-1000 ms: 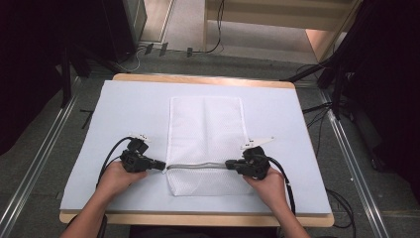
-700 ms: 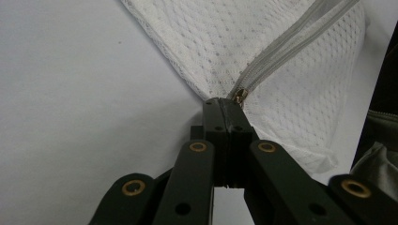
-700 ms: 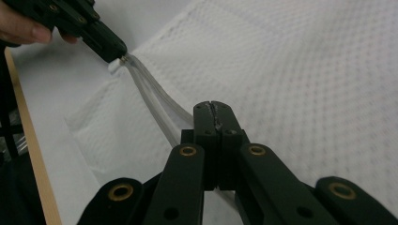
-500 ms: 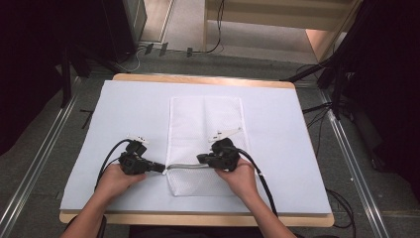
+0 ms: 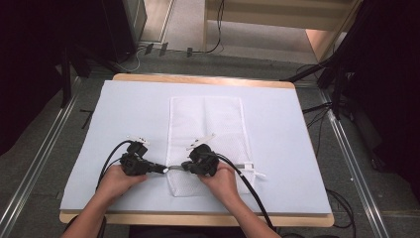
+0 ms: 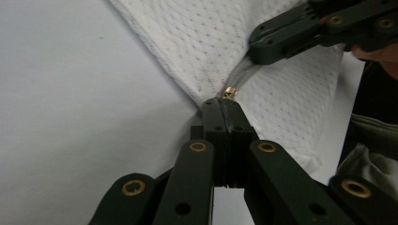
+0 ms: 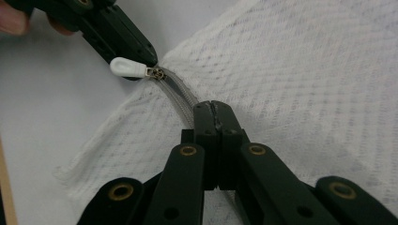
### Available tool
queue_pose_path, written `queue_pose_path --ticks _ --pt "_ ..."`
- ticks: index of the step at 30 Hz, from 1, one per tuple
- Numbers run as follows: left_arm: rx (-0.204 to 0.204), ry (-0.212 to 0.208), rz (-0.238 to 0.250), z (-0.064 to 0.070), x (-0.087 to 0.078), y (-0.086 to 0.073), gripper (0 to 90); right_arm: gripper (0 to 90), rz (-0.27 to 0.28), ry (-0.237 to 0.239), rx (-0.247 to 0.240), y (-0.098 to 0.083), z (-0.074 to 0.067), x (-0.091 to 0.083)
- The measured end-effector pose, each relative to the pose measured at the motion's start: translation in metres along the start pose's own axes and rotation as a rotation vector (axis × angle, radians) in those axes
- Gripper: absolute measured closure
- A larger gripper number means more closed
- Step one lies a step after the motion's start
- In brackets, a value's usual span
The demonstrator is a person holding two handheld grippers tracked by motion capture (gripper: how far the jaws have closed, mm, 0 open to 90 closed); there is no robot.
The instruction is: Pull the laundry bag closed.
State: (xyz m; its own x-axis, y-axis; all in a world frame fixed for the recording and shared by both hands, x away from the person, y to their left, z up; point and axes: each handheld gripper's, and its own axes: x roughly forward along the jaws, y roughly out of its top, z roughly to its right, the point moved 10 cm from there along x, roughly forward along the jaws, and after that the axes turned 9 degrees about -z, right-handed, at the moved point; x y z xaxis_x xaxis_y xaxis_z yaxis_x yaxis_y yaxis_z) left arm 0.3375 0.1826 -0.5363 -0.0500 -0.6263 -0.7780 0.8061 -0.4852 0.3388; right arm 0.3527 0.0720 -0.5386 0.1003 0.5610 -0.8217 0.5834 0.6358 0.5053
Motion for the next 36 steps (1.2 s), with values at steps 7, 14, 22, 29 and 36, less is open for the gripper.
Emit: queue_pose_path --ticks 7,14,22,29,36 --pt "0.032 -0.02 0.019 0.011 0.002 0.007 90.0 90.0 0.024 0.004 0.002 -0.001 0.001 0.001" --pt "0.034 0.014 0.069 0.006 -0.007 0.015 90.0 90.0 0.034 0.021 0.013 0.001 0.0 -0.006" --pt "0.002 0.057 0.086 -0.004 -0.01 0.024 90.0 86.3 0.047 0.068 0.036 0.011 -0.007 -0.015" --pt "-0.009 0.075 0.076 -0.008 -0.004 0.031 90.0 78.2 0.023 0.089 0.036 0.018 -0.015 -0.008" --pt "-0.026 0.063 0.066 -0.011 -0.001 0.031 90.0 74.1 0.001 0.092 0.029 0.023 -0.019 0.0"
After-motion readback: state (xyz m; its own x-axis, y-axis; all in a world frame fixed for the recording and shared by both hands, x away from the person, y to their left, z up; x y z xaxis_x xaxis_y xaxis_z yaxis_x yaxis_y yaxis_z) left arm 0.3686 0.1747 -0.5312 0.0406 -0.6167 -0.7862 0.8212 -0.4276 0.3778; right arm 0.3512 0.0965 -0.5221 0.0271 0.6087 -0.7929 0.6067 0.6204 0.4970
